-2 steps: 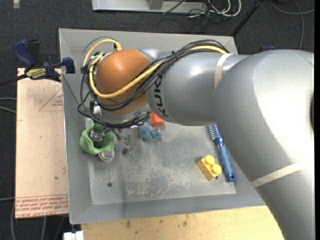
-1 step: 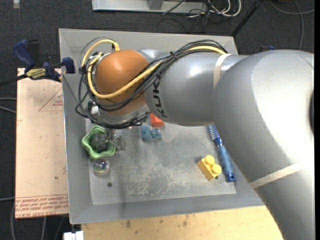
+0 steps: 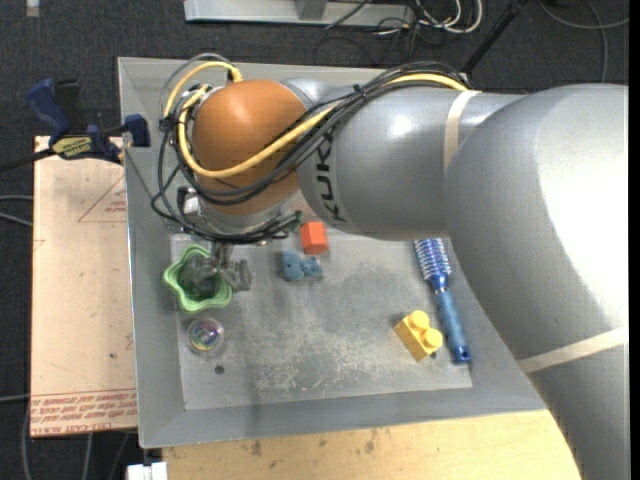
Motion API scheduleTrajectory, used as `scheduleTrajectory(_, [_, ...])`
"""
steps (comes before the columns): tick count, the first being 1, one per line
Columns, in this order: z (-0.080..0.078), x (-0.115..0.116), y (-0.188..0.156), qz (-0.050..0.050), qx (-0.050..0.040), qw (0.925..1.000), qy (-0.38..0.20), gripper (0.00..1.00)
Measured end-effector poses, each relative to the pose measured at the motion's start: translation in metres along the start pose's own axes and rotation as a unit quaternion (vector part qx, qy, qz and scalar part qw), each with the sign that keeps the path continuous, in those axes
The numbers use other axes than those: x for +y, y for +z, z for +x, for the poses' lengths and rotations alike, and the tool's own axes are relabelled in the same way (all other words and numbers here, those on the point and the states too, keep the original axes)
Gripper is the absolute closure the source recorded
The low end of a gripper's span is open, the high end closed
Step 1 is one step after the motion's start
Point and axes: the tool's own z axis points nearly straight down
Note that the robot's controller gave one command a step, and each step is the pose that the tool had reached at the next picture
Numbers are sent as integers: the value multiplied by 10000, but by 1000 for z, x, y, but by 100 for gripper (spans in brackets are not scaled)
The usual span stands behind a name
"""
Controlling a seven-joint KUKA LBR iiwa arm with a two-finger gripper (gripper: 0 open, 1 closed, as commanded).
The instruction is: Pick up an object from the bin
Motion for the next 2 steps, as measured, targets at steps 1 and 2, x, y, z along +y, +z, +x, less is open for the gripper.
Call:
scheduleTrajectory(1, [-1,-1,-25,-4,2,10000,17,100])
scheduleTrajectory(2, [-2,-1,-27,-16,2,10000,34,100])
